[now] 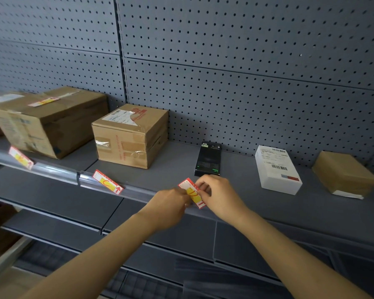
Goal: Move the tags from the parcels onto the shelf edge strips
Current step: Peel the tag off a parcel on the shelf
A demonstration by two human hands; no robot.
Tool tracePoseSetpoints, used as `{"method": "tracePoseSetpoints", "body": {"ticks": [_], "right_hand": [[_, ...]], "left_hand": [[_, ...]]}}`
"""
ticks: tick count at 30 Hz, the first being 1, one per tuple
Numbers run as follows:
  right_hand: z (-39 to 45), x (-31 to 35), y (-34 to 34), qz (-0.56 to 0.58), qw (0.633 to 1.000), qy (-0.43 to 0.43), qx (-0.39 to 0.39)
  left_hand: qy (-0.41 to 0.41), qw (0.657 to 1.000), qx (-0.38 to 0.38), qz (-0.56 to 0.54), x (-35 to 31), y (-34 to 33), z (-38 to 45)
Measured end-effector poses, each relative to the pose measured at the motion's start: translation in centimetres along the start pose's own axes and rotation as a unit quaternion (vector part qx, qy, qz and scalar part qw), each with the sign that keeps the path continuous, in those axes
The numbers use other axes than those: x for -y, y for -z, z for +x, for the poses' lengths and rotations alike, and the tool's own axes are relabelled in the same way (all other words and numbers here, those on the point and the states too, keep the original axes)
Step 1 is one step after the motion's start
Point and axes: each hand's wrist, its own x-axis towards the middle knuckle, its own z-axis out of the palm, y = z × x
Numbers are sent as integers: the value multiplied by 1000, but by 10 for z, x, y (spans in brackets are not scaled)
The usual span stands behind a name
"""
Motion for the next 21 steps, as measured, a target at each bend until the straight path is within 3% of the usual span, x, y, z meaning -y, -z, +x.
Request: {"method": "tracePoseSetpoints", "body": {"ticks": [4, 9, 15, 21], "right_hand": [[1, 3, -1, -17, 1000, 8, 9], [-5, -2, -7, -141, 987, 11, 69], [-2, 3, -3, -140, 986, 0, 88], [13, 24, 3, -203, 976, 42, 66]], "left_hand": [[0, 1000, 6, 8, 0, -2, -5], [8, 999, 5, 31, -1, -2, -6], [17, 999, -10, 47, 3, 6, -7], [130, 973, -50, 182, 29, 29, -20]]}}
